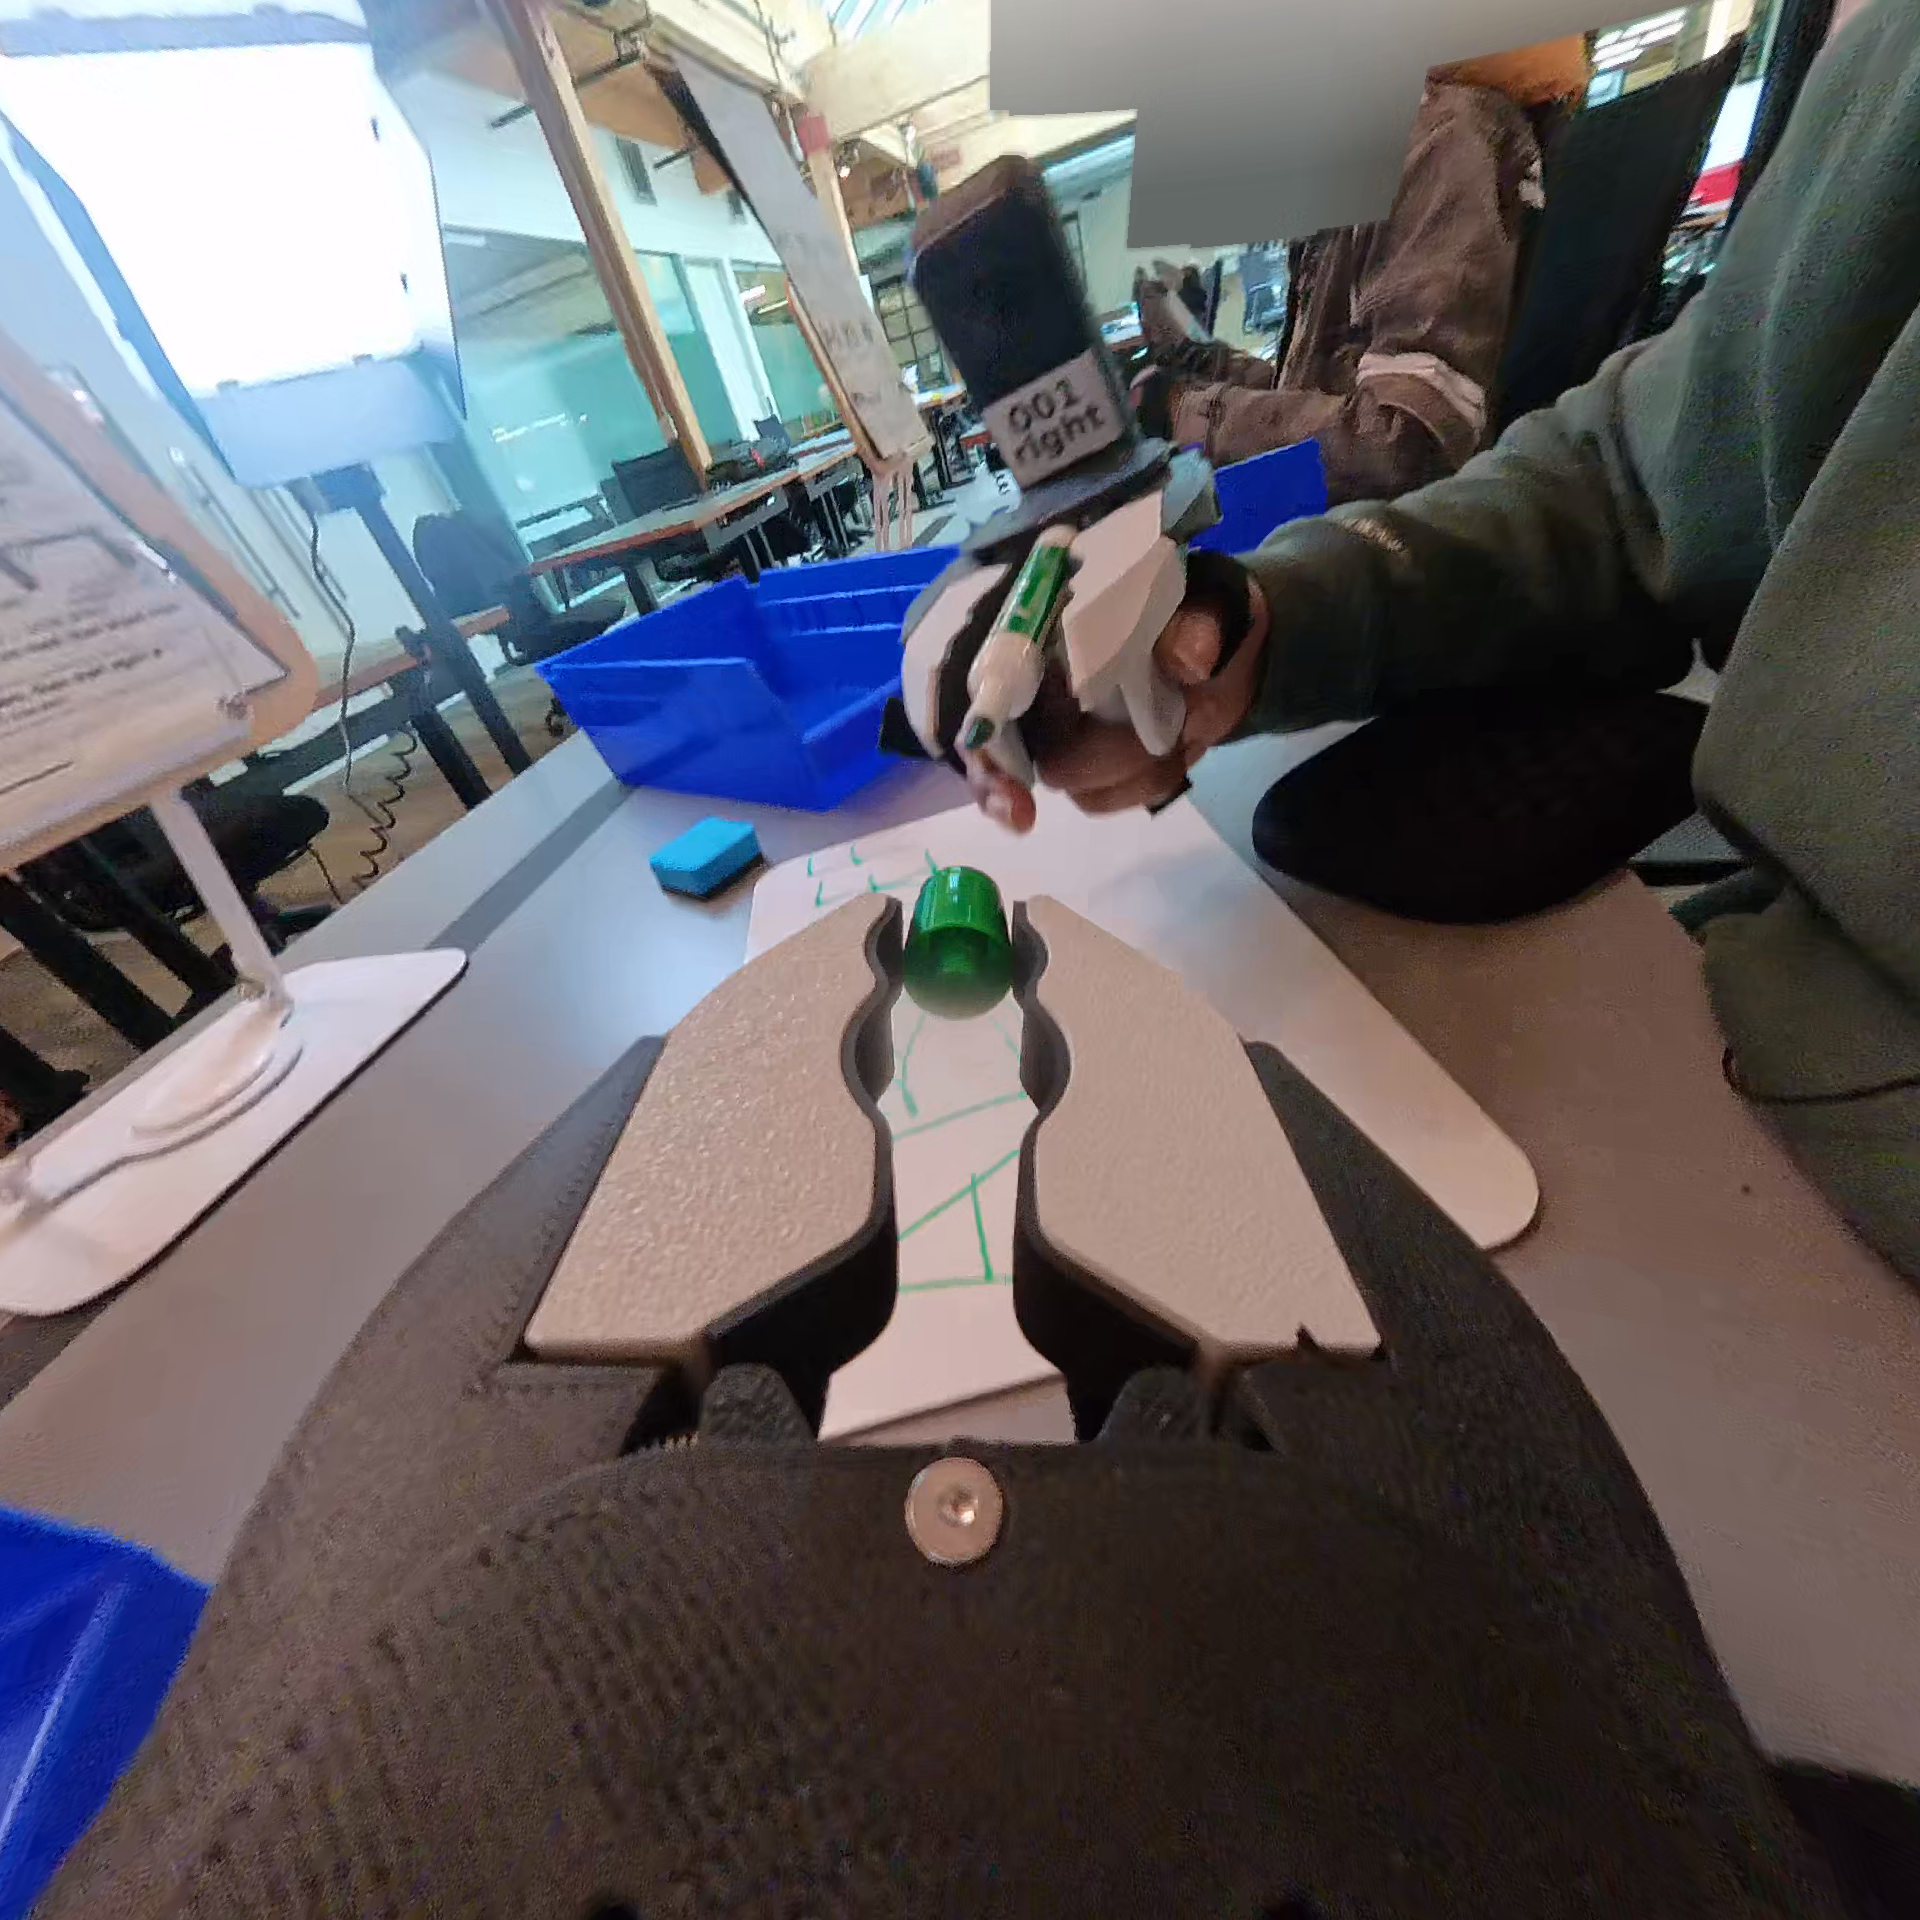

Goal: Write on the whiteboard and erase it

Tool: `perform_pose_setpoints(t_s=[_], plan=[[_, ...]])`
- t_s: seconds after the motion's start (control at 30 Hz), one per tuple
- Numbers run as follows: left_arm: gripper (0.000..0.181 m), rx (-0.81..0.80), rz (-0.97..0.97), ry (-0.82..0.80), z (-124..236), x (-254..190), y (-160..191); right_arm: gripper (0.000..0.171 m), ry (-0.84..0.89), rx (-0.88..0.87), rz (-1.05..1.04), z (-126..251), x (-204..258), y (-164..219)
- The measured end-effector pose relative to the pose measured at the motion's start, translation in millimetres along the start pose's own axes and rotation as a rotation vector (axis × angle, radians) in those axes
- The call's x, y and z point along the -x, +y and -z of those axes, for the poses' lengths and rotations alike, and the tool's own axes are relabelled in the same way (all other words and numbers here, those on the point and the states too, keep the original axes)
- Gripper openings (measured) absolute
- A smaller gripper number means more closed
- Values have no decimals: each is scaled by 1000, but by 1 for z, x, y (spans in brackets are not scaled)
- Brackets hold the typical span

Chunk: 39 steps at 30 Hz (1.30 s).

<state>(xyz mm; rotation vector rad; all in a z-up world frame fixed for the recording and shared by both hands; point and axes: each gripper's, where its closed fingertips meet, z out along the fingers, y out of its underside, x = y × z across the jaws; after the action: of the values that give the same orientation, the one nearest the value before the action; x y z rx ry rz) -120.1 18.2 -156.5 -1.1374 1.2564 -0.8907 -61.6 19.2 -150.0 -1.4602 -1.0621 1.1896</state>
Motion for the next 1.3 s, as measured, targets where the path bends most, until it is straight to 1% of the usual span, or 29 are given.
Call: perform_pose_setpoints(t_s=[0.2, 0.3, 0.47, 0.57, 0.9, 1.0, 1.3], plan=[[20, -75, 21, 36, -15, -8, -22, 33, -155, -85, -144, -21, 17, -10], [20, -106, 39, 62, -17, -12, -27, 33, -191, -108, -172, -24, 22, -12], [20, -105, 41, 92, -21, -19, -27, 33, -200, -82, -160, -29, 28, -8], [20, -93, 7, 95, -22, -24, -24, 33, -224, -74, -188, -33, 31, -4], [19, 50, -189, 68, -21, -30, 1, 33, -220, 7, -263, -37, 32, 18], [19, 78, -242, 65, -21, -34, 6, 33, -240, 5, -312, -37, 34, 24], [19, 152, -398, 52, -23, -42, 22, 32, -247, 26, -360, -38, 34, 33]])
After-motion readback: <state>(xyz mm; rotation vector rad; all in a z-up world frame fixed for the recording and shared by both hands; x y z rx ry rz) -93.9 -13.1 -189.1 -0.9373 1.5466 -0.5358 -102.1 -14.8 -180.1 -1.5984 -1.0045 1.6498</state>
